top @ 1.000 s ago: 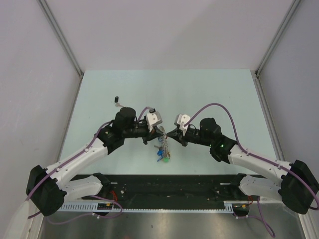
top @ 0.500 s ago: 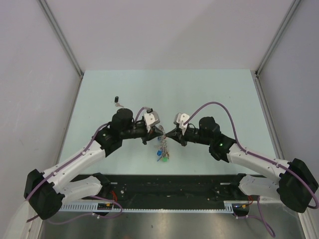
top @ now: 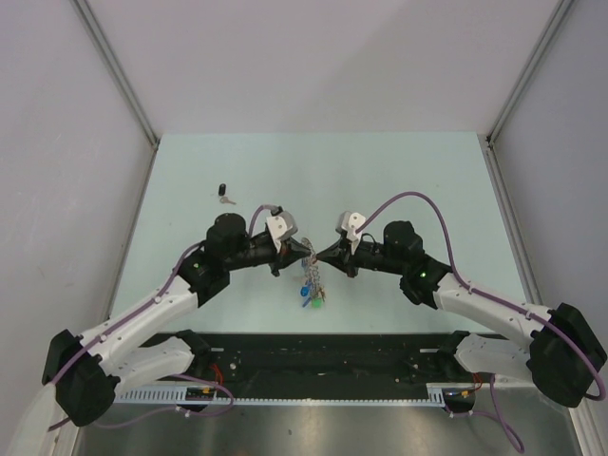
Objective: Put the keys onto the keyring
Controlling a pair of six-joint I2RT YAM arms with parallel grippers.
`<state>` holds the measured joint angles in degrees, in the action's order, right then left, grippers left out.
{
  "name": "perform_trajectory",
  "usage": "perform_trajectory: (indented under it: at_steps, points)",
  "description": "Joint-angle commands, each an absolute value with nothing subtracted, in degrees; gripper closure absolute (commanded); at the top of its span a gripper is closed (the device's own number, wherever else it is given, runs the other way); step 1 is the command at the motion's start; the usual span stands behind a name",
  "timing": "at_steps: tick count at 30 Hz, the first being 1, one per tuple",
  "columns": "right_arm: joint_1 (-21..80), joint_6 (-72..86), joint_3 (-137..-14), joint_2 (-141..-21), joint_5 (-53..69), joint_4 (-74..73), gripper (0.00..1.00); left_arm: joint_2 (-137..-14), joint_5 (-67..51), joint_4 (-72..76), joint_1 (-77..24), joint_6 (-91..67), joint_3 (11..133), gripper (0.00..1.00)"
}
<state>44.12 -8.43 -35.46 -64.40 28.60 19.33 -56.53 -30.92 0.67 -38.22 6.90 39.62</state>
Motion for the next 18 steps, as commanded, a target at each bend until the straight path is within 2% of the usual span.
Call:
perform_trajectory:
  at_steps: [1,10,15,18]
  points:
    - [43.7,-6.3,-34.0,-64.2,30.0,22.3,1.0,-52.3,-28.1,14.3,-37.4,1.0,37.5,1.0]
    - [43.5,-6.5,-34.1,-61.9,29.5,25.5,1.0,-49.3,-25.1,25.2,-37.5,-9.2,30.9,1.0]
    - [43.4,-11.4,-36.7,-59.7,28.4,17.9,1.0,-46.5,-22.9,26.4,-37.5,-12.2,27.7,0.88]
    - [43.6,-14.0,-38.9,-59.6,28.3,13.5,1.0,-44.7,-21.8,26.4,-37.4,-13.3,25.7,0.77]
